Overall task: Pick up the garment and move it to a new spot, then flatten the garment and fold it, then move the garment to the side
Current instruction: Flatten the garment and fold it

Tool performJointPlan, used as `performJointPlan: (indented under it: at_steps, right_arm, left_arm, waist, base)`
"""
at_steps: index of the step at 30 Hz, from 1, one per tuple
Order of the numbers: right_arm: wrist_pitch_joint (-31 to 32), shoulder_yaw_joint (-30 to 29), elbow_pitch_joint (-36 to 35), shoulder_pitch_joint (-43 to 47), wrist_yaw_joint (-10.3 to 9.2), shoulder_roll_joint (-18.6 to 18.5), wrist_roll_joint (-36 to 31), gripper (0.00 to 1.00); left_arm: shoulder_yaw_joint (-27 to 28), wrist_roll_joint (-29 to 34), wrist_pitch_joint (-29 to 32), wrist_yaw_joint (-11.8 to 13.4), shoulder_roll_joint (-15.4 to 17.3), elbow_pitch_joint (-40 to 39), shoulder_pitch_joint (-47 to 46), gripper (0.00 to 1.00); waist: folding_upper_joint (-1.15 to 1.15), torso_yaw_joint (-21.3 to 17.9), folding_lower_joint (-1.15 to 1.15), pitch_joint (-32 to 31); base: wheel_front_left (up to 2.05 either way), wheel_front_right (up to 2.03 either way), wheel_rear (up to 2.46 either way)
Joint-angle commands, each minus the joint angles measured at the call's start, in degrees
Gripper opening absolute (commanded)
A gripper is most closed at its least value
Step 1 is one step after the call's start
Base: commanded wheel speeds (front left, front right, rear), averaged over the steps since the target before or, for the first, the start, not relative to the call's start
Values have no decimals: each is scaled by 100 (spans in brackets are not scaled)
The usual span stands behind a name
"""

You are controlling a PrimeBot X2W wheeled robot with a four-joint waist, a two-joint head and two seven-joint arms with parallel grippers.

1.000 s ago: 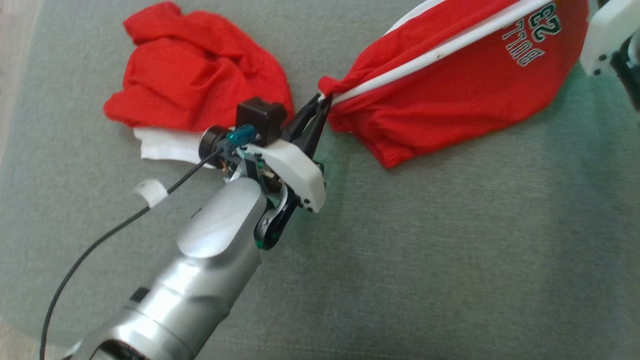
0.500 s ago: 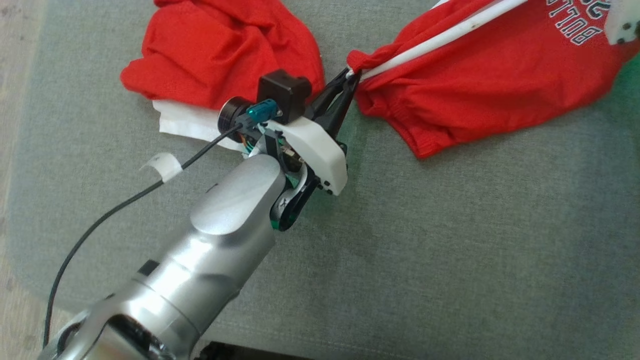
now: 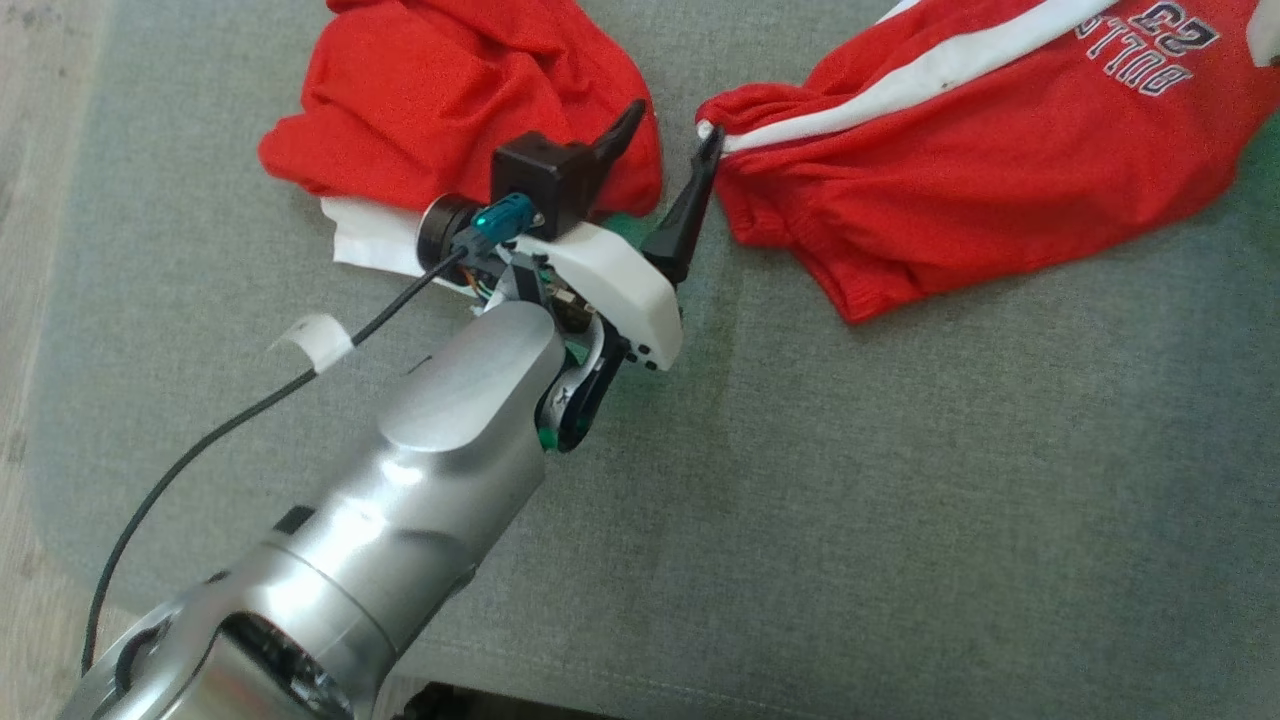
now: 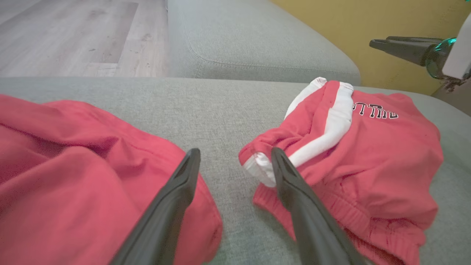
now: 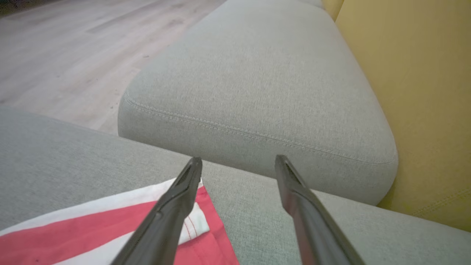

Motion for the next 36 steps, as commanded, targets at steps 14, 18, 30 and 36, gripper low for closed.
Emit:
performJointPlan:
  at_steps: [14,18,30,36]
  right_arm:
    - [-1143,-392,-799,1260,-22,589,1052,100]
    - [-1155,-464,-2009,2105,-22,750,1525,100]
    - [-1158,-633,-4894,5446,-22,1663,1144,100]
    - [-1158,-630,-5289,5990,-22,1838,875,100]
  left_arm:
    - [616,519,-788,583,587,-253,70,100]
    - [1041,1298,-791,779,1041,-1178,546,100]
    - [1945,2617,-793,954,1721,-2734,3101,100]
    - [2332,2722,-793,956,1554,-2846,3834,100]
  waist:
    - [0,-345,0,-1220]
    - [0,-509,0,-1490]
    - [0,-969,0,-1990]
    - [0,-1059,0,-1986]
  base:
    - [0,0,0]
    - [0,0,0]
    - [0,0,0]
    - [0,0,0]
